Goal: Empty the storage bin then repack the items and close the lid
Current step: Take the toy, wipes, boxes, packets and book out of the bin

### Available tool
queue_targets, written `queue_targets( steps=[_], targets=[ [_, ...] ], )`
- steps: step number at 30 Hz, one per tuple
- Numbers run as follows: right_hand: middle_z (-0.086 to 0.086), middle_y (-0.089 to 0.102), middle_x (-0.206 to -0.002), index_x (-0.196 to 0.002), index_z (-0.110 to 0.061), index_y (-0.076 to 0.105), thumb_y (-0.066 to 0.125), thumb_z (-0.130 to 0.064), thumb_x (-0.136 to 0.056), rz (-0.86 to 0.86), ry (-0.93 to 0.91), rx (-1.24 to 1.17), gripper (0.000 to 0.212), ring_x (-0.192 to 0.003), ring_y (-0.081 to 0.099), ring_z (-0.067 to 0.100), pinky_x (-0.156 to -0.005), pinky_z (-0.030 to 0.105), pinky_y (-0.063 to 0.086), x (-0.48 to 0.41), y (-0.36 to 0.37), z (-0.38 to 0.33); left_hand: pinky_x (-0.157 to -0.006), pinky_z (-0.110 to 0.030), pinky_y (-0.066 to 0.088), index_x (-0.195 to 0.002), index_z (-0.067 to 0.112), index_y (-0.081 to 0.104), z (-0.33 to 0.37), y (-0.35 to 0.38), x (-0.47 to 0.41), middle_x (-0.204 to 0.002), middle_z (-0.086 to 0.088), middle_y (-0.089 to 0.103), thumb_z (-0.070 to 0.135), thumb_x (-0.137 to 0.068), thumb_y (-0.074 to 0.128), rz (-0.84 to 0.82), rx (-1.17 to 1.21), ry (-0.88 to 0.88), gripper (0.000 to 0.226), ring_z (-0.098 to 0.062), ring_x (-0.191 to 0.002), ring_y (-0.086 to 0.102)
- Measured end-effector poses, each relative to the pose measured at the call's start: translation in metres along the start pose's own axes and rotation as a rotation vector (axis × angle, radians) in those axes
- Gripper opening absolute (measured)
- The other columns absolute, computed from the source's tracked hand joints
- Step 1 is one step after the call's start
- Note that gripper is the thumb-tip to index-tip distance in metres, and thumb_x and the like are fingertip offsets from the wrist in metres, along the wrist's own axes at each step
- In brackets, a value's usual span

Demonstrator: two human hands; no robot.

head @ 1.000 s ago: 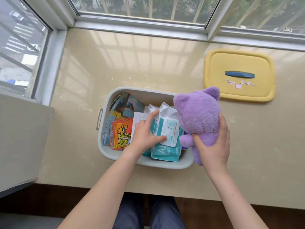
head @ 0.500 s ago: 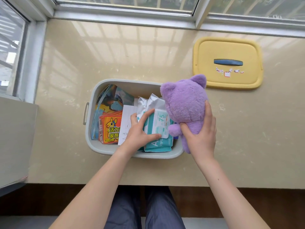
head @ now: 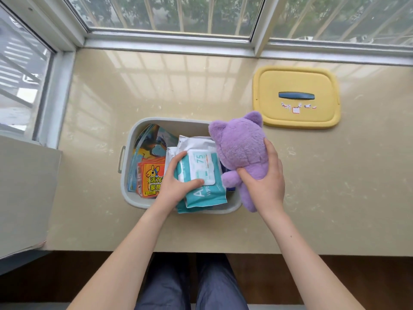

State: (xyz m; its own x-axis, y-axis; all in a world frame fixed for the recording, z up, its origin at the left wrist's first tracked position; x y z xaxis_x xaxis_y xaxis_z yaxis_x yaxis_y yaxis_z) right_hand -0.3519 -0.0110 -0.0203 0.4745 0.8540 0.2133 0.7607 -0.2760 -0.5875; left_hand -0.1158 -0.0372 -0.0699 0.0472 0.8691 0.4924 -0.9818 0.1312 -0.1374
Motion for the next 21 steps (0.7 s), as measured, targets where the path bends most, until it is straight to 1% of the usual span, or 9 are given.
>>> queue_targets(
  steps=[1,3,5,7,10,13,15,18,21],
  targets=[
    [-0.031,0.042,-0.117,-0.137,-0.063,0.028,0.073,-0.045,-0.065,-0.01,0.019,-0.028,0.087,-0.11,0.049,0.002,-0.089,0.029,0.044,0.003,-0.003,0.0,-0.064,-0.007,0.049,-0.122,0.056,0.049,0.005,-0.006,0.007,-0.119,0.026,0.047,0.015,-0.064,0.089,0.017,0.017,-0.002,0.081,0.015,-0.093,0.055],
    [-0.031,0.044,-0.121,-0.136,-0.064,0.03,0.074,-0.045,-0.065,-0.034,0.04,-0.066,0.086,-0.111,0.049,0.0,-0.088,0.025,0.041,0.009,-0.011,-0.002,-0.063,-0.012,0.052,-0.124,0.058,0.047,0.018,-0.018,0.022,-0.118,0.03,0.046,0.021,-0.061,0.089,0.029,0.026,-0.007,0.084,0.008,-0.097,0.057],
    [-0.027,0.047,-0.128,-0.136,-0.063,0.03,0.074,-0.047,-0.066,-0.053,0.046,-0.091,0.084,-0.114,0.051,0.002,-0.088,0.025,0.042,0.019,-0.022,-0.007,-0.067,-0.016,0.052,-0.125,0.06,0.045,0.033,-0.03,0.039,-0.115,0.035,0.047,0.032,-0.056,0.088,0.047,0.003,0.003,0.086,0.005,-0.099,0.056],
    [-0.025,0.049,-0.132,-0.136,-0.062,0.032,0.074,-0.048,-0.067,-0.067,0.039,-0.124,0.082,-0.117,0.052,0.003,-0.091,0.027,0.043,0.029,-0.035,-0.015,-0.071,-0.017,0.051,-0.126,0.061,0.044,0.051,-0.041,0.056,-0.118,0.032,0.049,0.038,-0.052,0.086,0.062,-0.003,0.03,0.088,0.003,-0.102,0.057],
    [-0.025,0.053,-0.134,-0.136,-0.058,0.036,0.074,-0.046,-0.069,-0.063,0.013,-0.194,0.079,-0.119,0.054,0.003,-0.093,0.029,0.046,0.046,-0.056,-0.032,-0.074,-0.022,0.055,-0.128,0.061,0.043,0.076,-0.051,0.085,-0.126,0.017,0.05,0.036,-0.055,0.087,0.064,0.011,0.068,0.089,-0.005,-0.105,0.059],
    [-0.03,0.055,-0.128,-0.134,-0.058,0.039,0.073,-0.043,-0.071,-0.02,-0.012,-0.249,0.074,-0.113,0.056,-0.007,-0.085,0.023,0.046,0.066,-0.079,-0.05,-0.073,-0.025,0.058,-0.13,0.06,0.043,0.099,-0.057,0.116,-0.126,0.016,0.05,0.036,-0.054,0.086,0.054,0.03,0.117,0.091,-0.006,-0.105,0.061],
    [-0.032,0.055,-0.127,-0.134,-0.058,0.04,0.072,-0.043,-0.071,0.01,-0.036,-0.257,0.073,-0.11,0.053,-0.015,-0.08,0.017,0.044,0.081,-0.091,-0.057,-0.076,-0.03,0.059,-0.13,0.06,0.043,0.109,-0.061,0.132,-0.127,0.015,0.049,0.037,-0.053,0.086,0.038,0.021,0.138,0.091,-0.01,-0.107,0.061],
    [-0.031,0.056,-0.126,-0.134,-0.056,0.04,0.076,-0.035,-0.075,0.055,-0.044,-0.258,0.072,-0.109,0.053,-0.016,-0.078,0.015,0.043,0.108,-0.101,-0.057,-0.076,-0.034,0.061,-0.129,0.06,0.044,0.112,-0.064,0.149,-0.125,0.013,0.05,0.035,-0.053,0.087,-0.014,0.018,0.163,0.09,-0.014,-0.105,0.063],
    [-0.034,0.055,-0.125,-0.132,-0.058,0.041,0.078,-0.03,-0.078,0.116,0.012,-0.276,0.071,-0.106,0.053,-0.018,-0.079,0.014,0.042,0.143,-0.104,-0.044,-0.077,-0.043,0.061,-0.128,0.059,0.045,0.098,-0.066,0.161,-0.126,0.006,0.05,0.027,-0.057,0.088,-0.086,0.015,0.157,0.089,-0.023,-0.105,0.064]
  ],
)
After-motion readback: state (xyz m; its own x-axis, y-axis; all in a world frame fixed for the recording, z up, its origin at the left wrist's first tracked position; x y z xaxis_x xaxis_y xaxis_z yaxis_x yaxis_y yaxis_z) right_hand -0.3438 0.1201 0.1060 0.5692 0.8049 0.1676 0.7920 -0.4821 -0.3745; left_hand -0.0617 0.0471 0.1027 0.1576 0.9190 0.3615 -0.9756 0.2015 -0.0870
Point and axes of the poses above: each hand's wrist, its own x-axis away from the middle knuckle, its own y-axis out of the palm, z = x × y, the point moved 3 cm from there along -x, towards the middle knuckle
